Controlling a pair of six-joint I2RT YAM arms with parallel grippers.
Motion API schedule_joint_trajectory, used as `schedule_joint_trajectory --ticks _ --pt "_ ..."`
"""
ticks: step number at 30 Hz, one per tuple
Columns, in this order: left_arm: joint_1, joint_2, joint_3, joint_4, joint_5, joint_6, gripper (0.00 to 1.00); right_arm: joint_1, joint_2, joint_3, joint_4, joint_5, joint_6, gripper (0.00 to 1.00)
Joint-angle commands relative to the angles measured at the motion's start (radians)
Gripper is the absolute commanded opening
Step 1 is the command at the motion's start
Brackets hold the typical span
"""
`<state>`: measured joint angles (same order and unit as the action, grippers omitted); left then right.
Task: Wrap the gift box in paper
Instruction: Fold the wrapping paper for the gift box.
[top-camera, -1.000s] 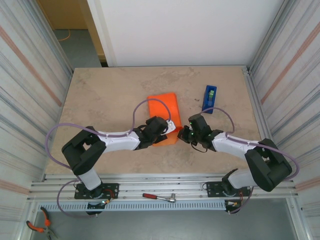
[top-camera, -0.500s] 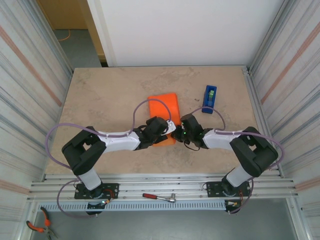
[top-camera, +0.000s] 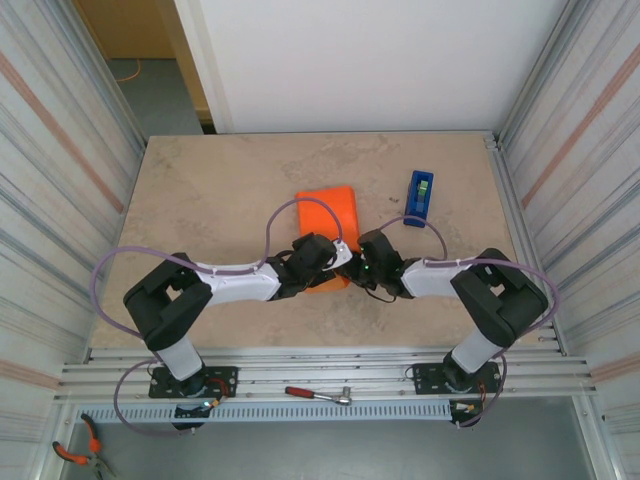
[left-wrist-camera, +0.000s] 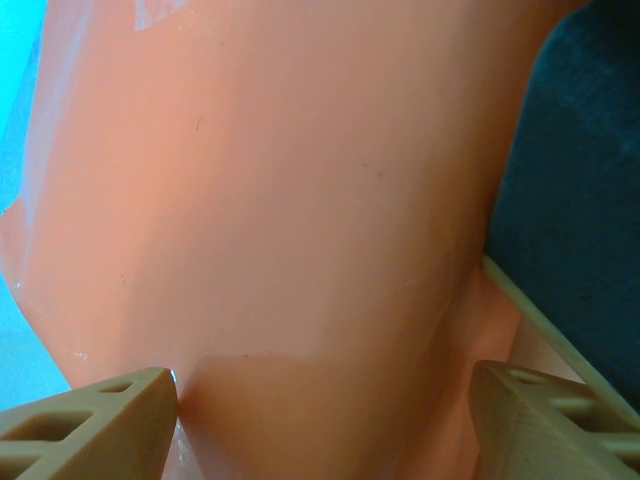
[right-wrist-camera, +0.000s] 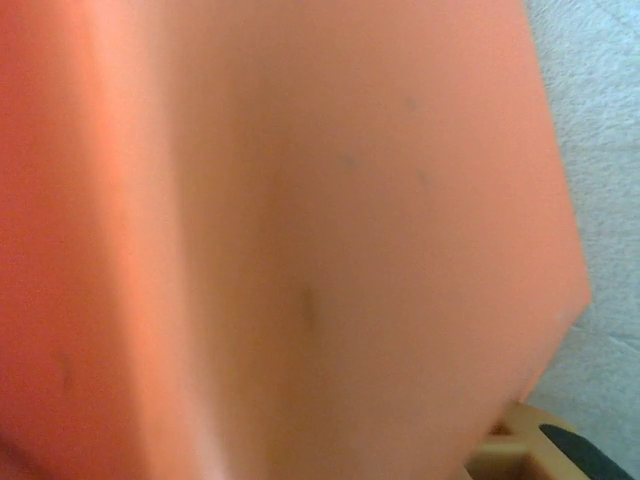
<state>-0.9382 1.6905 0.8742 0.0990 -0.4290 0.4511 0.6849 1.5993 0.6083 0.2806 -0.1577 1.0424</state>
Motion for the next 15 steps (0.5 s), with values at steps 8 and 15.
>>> schedule_joint_trajectory --ticks 8,15 --pt "-0.016 0.011 -0.017 -0.013 0.009 0.013 0.77 -0.051 -0.229 -0.114 -0.058 -0.027 -0.007 0.38" --pt "-0.016 0.014 -0.015 -0.012 0.010 0.014 0.77 -0.193 -0.379 -0.185 -0.206 -0.022 -0.028 0.09"
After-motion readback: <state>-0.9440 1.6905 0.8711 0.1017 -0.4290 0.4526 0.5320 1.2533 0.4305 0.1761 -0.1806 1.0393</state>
